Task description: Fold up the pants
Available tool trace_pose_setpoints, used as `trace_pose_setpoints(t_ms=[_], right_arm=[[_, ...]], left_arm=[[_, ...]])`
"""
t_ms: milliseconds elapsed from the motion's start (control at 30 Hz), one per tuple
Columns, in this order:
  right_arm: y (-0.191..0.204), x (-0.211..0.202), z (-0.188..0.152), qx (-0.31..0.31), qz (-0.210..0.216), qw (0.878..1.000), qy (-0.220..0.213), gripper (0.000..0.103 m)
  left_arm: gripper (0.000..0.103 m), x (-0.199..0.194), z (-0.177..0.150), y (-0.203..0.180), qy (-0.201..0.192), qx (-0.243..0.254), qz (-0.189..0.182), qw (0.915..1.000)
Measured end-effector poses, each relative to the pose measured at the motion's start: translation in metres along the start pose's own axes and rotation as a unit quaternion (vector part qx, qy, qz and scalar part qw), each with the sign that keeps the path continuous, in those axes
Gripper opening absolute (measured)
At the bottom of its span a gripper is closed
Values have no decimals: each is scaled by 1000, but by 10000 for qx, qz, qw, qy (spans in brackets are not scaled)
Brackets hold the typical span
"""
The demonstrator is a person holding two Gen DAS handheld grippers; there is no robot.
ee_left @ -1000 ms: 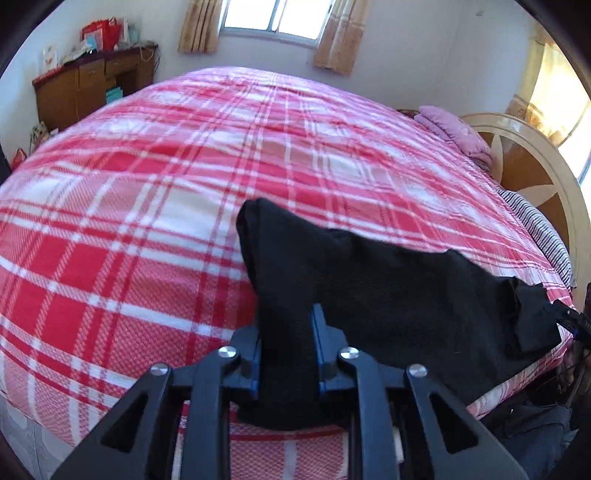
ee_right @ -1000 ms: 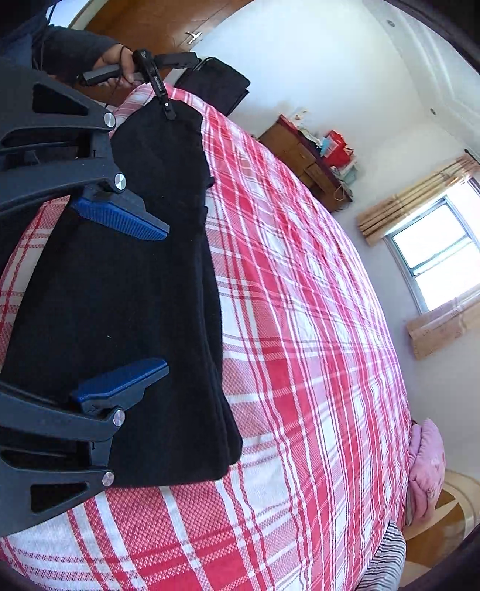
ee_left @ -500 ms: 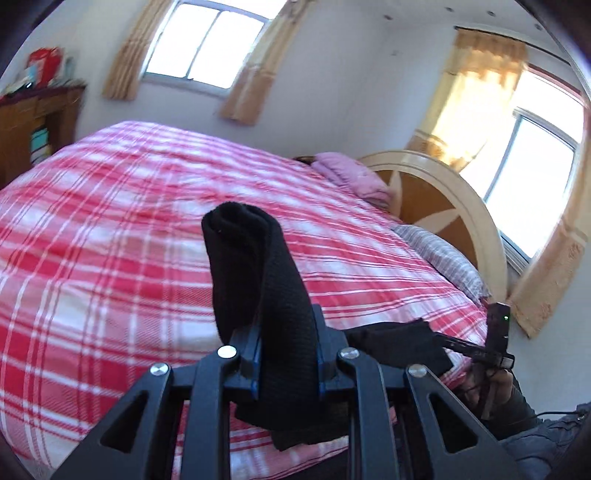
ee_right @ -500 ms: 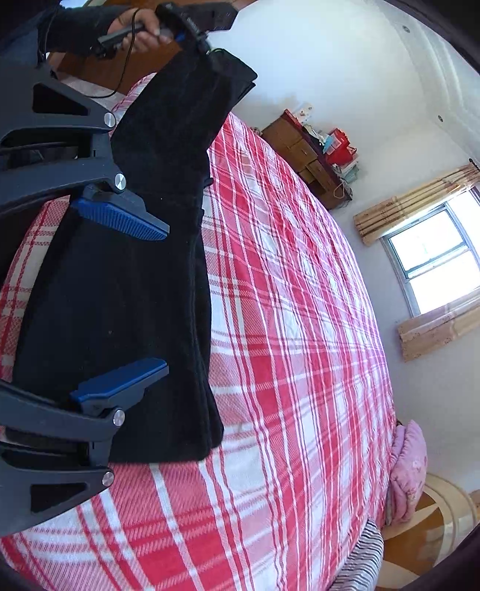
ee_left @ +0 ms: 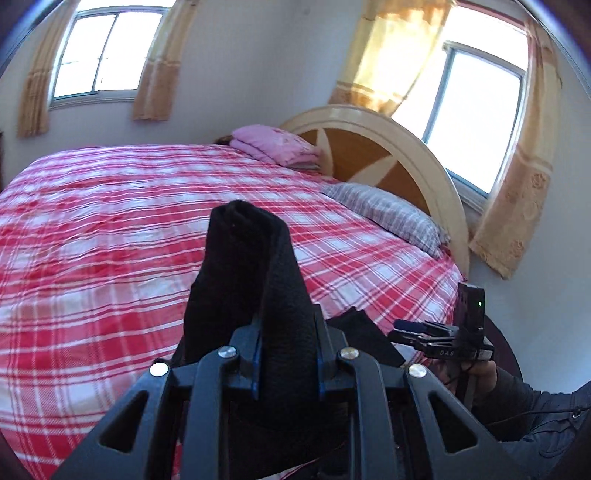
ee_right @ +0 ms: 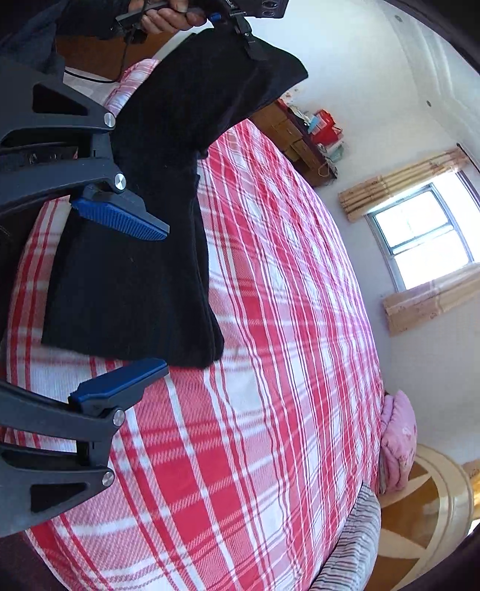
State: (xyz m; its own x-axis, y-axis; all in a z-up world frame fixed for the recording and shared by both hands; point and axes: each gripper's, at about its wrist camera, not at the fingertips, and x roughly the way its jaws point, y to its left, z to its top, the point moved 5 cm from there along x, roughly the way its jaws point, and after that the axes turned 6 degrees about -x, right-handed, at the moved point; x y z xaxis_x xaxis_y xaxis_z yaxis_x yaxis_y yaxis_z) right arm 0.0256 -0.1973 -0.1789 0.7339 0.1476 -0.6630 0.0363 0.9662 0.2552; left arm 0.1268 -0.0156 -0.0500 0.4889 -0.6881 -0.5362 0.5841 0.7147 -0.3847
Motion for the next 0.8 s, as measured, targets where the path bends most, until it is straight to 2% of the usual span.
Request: trace_pose_setpoints(t_ms=[200, 433, 600, 800], right_arm=[[-24, -1, -2, 240, -153, 9996, -93, 68], [-66, -4, -2, 938, -443, 9943, -251, 68], [-85, -10, 2, 1217, -610, 9898, -410, 68], [-82, -6, 1, 1123, -640, 9908, -389, 68]], left_arm=[[22, 39, 6, -36, 367, 306, 22, 9989], [22, 90, -5, -71, 870, 536, -188, 9946], [22, 131, -23, -85, 1226, 786, -56, 9893], [24, 174, -53, -99, 1601, 1014, 70, 9819]])
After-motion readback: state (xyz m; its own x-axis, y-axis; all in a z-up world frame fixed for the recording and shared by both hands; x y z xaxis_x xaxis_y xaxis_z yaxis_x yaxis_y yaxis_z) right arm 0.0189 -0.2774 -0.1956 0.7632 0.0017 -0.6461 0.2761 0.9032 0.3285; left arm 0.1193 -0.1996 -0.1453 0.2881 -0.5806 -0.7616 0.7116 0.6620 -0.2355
